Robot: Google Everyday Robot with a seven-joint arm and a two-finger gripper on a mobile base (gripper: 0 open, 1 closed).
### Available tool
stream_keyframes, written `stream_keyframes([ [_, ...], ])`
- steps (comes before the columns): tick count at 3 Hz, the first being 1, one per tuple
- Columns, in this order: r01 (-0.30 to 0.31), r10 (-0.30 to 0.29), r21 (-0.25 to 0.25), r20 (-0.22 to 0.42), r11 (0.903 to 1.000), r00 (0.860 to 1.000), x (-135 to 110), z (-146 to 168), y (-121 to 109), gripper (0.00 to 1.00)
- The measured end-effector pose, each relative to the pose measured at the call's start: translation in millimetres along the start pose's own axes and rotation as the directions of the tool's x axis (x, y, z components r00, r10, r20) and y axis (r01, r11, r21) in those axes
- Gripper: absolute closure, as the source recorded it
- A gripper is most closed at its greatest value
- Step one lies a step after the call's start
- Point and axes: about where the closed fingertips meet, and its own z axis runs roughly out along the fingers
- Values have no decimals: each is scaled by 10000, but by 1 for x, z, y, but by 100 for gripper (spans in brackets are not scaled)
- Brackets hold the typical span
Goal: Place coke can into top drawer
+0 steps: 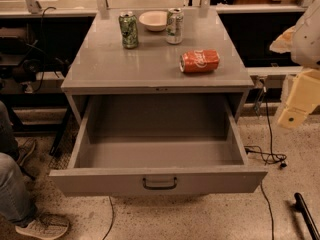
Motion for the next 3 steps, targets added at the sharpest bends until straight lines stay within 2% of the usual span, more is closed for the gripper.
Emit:
stream_keyframes([
  [1,0,0,0,0,10000,10000,0,0,0,0],
  [2,255,-260,217,207,9994,9994,-3,2,-17,0],
  [3,873,-897,455,546,9951,9945,-16,18,-59,0],
])
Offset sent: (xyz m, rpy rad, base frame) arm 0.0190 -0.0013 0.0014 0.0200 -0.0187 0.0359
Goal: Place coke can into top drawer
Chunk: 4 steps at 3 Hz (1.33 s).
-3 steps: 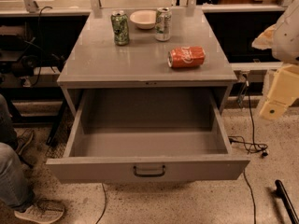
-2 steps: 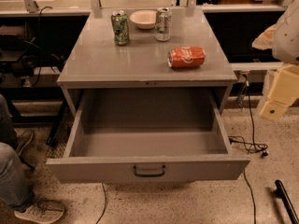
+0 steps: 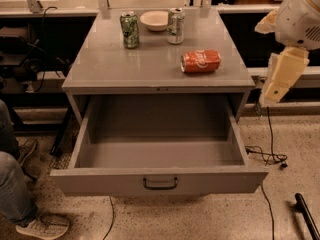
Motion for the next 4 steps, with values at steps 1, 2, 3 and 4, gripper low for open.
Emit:
stream_keyframes([
  [1,464,-466,267,41,9986,9989,-9,35,-50,0],
  [2,660,-652,453,-205,9968,9977,-15,73,-88,0],
  [3,653,-623,565,-534,9963,9966,-20,109,-120,0],
  [4,461,-416,390,-1080,9982,9933,-26,148,-145,0],
])
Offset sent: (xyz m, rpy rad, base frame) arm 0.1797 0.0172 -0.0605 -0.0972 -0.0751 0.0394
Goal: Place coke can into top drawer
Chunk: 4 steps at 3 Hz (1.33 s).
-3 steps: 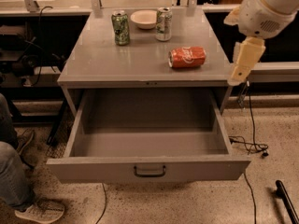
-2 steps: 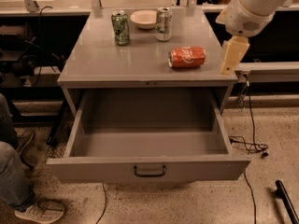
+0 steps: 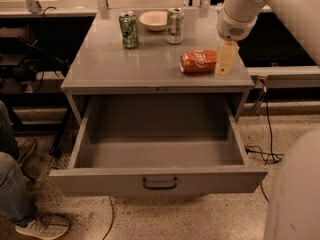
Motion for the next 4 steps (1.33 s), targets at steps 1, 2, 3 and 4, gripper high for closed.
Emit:
stream_keyframes([
  [1,-21,16,-203,-253,9998,9997,-8,19,-8,0],
  [2,95,-116,-546,-384,9985,9992,-20,38,-11,0],
  [3,234,-272,-904,-417,9956,9988,-29,55,-12,0],
  [4,267,-316,-1151,-406,9930,9987,-33,65,-11,13],
])
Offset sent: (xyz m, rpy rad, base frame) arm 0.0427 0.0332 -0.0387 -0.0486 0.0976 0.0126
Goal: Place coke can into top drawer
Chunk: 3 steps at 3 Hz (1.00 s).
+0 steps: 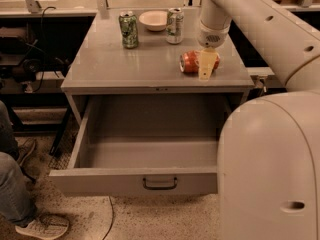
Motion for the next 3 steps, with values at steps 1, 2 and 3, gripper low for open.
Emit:
stream_keyframes([
  [1,17,-16,-191,43,9998,10000,-3,8,1,36],
  [2,14,-11,-313,101,9995,9999,-5,13,2,59],
  [3,-9,13,-122,374,9999,9993,-4,-1,6,83],
])
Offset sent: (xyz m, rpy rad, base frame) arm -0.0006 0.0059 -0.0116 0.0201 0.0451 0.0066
